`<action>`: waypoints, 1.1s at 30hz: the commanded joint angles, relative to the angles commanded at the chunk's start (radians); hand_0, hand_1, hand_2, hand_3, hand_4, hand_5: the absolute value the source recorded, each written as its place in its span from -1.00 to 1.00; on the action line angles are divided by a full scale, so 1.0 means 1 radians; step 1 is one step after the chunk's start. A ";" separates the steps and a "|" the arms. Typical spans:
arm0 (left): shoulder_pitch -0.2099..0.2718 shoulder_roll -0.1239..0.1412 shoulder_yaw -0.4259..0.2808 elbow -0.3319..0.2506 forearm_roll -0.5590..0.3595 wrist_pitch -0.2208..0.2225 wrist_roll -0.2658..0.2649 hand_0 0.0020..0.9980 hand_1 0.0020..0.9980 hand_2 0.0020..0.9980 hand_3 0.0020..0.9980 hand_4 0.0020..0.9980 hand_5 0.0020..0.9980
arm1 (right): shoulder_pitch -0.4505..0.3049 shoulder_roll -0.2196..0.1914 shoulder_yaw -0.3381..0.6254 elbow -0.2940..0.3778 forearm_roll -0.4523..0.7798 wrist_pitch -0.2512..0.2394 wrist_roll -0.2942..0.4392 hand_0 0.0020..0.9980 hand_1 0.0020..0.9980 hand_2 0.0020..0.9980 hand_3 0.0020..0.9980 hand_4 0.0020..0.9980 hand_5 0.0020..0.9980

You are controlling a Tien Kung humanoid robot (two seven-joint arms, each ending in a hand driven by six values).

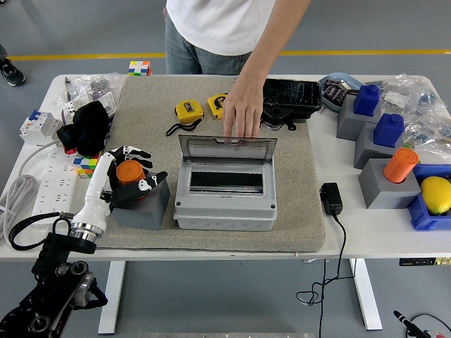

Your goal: Fetch the battery,place it into the box,close the lid of the box

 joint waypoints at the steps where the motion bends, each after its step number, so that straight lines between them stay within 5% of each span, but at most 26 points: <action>1: 0.000 0.000 0.000 0.000 0.000 0.001 0.000 -0.53 -0.32 -0.32 -0.24 1.00 -0.72 | 0.000 0.000 -0.002 0.000 0.001 0.000 0.000 0.71 0.57 0.54 0.68 1.00 1.00; 4: 0.001 0.000 0.004 0.001 -0.002 0.004 -0.001 -0.53 -0.32 -0.32 -0.24 1.00 -0.72 | -0.001 0.000 -0.003 0.000 0.002 0.000 0.000 0.71 0.57 0.54 0.68 1.00 1.00; 5: 0.001 0.001 0.005 0.001 -0.002 0.005 -0.001 -0.64 -0.53 -0.45 -0.38 1.00 -0.72 | -0.001 0.000 -0.003 0.000 0.002 0.000 0.000 0.71 0.57 0.54 0.68 1.00 1.00; 10: 0.004 0.001 0.011 0.002 -0.006 0.012 -0.003 -0.64 -0.53 -0.45 -0.38 1.00 -0.72 | -0.003 0.000 -0.005 0.000 0.002 0.000 0.000 0.71 0.57 0.54 0.68 1.00 1.00; 11: 0.004 0.001 0.012 0.003 -0.006 0.014 -0.003 -0.77 -0.72 -0.62 -0.61 1.00 -0.73 | -0.003 0.000 -0.005 0.000 0.002 0.000 0.000 0.71 0.57 0.54 0.68 1.00 1.00; 16: 0.004 0.002 0.020 0.004 -0.012 0.035 -0.009 -0.77 -0.72 -0.62 -0.61 1.00 -0.73 | -0.003 0.001 -0.008 0.000 0.005 -0.001 0.000 0.71 0.57 0.54 0.68 1.00 1.00; 17: 0.003 0.002 0.024 0.004 -0.014 0.041 -0.011 -0.86 -0.83 -0.73 -0.74 0.97 -0.77 | -0.003 0.001 -0.008 0.000 0.006 -0.001 0.001 0.71 0.57 0.54 0.68 1.00 1.00; 33: -0.013 0.005 0.056 0.009 -0.082 0.063 -0.030 -0.91 -0.91 -0.80 -0.81 0.74 -0.69 | -0.001 0.003 0.002 0.000 0.002 0.000 -0.001 0.71 0.57 0.54 0.68 1.00 1.00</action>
